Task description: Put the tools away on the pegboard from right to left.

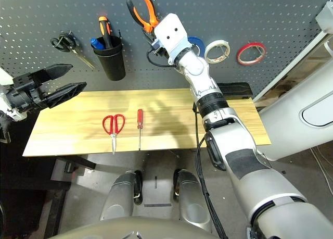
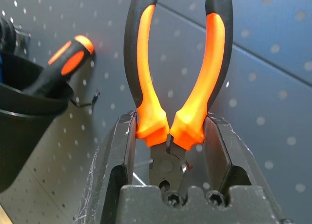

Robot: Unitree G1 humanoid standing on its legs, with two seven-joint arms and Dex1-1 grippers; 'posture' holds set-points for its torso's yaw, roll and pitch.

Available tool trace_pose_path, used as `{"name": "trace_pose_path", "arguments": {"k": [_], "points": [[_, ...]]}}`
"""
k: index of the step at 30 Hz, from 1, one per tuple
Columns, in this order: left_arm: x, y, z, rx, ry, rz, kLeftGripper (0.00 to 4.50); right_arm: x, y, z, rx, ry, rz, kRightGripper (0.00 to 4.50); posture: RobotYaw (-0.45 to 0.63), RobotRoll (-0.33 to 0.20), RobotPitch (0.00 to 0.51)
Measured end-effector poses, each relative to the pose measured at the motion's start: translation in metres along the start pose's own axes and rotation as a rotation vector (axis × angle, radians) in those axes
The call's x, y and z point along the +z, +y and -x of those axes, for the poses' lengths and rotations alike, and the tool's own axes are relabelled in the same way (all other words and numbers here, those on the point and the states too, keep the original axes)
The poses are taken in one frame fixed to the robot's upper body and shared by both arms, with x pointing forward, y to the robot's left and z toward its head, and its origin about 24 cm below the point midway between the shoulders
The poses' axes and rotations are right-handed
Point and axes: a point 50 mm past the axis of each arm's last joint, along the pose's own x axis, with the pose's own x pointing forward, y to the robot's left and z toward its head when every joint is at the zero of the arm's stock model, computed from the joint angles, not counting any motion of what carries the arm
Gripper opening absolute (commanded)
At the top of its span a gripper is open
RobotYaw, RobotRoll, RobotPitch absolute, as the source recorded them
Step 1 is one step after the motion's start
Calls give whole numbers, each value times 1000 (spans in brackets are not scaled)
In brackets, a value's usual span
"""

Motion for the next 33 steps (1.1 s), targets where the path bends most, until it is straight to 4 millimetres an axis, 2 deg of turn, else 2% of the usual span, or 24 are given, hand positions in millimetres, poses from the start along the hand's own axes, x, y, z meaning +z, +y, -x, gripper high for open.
{"name": "trace_pose_path", "arguments": {"k": [15, 22, 33], "points": [[-1, -6, -2, -6, 7, 19, 4500, -3, 0, -2, 17, 12, -4, 2096, 125, 0, 145], [0, -8, -2, -14, 8, 14, 4500, 20, 2, -12, 40, -99, -31, 2096, 111, 0, 147], [0, -8, -5, -28, 12, 17, 4500, 58, -10, -18, 26, -239, 15, 2096, 95, 0, 161]]}}
